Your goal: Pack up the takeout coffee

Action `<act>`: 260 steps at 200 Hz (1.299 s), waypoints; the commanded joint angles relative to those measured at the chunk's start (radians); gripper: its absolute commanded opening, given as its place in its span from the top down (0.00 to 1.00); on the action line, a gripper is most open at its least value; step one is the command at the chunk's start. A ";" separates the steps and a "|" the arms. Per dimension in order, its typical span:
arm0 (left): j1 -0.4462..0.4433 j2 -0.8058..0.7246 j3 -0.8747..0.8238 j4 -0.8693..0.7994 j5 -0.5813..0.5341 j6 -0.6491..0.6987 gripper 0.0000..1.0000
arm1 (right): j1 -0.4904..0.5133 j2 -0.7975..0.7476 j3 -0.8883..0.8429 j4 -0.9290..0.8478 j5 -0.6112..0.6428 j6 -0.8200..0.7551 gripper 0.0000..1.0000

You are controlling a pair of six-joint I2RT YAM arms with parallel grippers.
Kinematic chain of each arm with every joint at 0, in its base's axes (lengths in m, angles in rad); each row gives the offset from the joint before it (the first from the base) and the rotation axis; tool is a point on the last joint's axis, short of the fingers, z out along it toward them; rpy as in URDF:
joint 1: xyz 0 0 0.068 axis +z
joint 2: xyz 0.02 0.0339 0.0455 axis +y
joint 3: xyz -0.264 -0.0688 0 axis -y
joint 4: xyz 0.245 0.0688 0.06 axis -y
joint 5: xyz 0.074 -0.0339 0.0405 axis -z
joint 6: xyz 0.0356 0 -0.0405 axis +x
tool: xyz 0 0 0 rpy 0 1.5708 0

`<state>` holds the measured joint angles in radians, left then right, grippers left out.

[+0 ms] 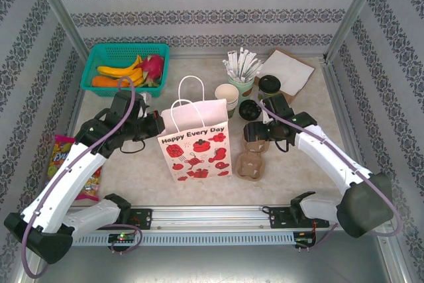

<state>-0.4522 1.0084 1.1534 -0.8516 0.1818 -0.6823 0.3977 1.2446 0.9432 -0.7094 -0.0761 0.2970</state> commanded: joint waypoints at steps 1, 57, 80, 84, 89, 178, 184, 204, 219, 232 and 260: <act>-0.035 -0.034 -0.049 0.097 -0.054 0.036 1.00 | 0.018 0.029 -0.018 0.011 -0.112 0.014 0.05; -0.094 -0.071 -0.132 0.124 -0.180 -0.009 0.98 | 0.077 0.066 -0.075 0.032 -0.288 0.246 0.04; -0.094 -0.101 -0.139 0.126 -0.206 -0.016 0.90 | 0.112 0.055 -0.130 0.071 -0.319 0.411 0.04; -0.094 -0.107 -0.142 0.130 -0.204 -0.011 0.87 | 0.118 0.053 -0.139 0.082 -0.324 0.437 0.05; -0.094 -0.114 -0.144 0.134 -0.202 -0.006 0.83 | 0.125 0.052 -0.147 0.094 -0.331 0.468 0.05; -0.094 -0.159 -0.141 0.176 -0.215 0.034 0.35 | 0.187 0.168 -0.179 0.335 -0.249 0.792 0.04; -0.093 -0.159 -0.142 0.176 -0.217 0.036 0.34 | 0.185 0.174 -0.174 0.348 -0.237 0.806 0.04; -0.092 -0.159 -0.141 0.176 -0.225 0.043 0.28 | 0.182 0.179 -0.175 0.403 -0.181 0.883 0.04; -0.093 -0.159 -0.144 0.175 -0.229 0.052 0.24 | 0.174 0.171 -0.186 0.431 -0.123 0.934 0.04; -0.093 -0.158 -0.158 0.183 -0.229 0.068 0.23 | 0.157 0.168 -0.200 0.469 -0.090 0.959 0.04; -0.093 -0.145 -0.186 0.223 -0.206 0.096 0.21 | 0.118 0.205 -0.174 0.522 -0.078 0.943 0.04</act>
<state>-0.5365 0.8577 0.9951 -0.6876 -0.0311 -0.6353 0.5453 1.4246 0.7605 -0.2596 -0.2226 1.2079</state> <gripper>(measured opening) 0.783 0.963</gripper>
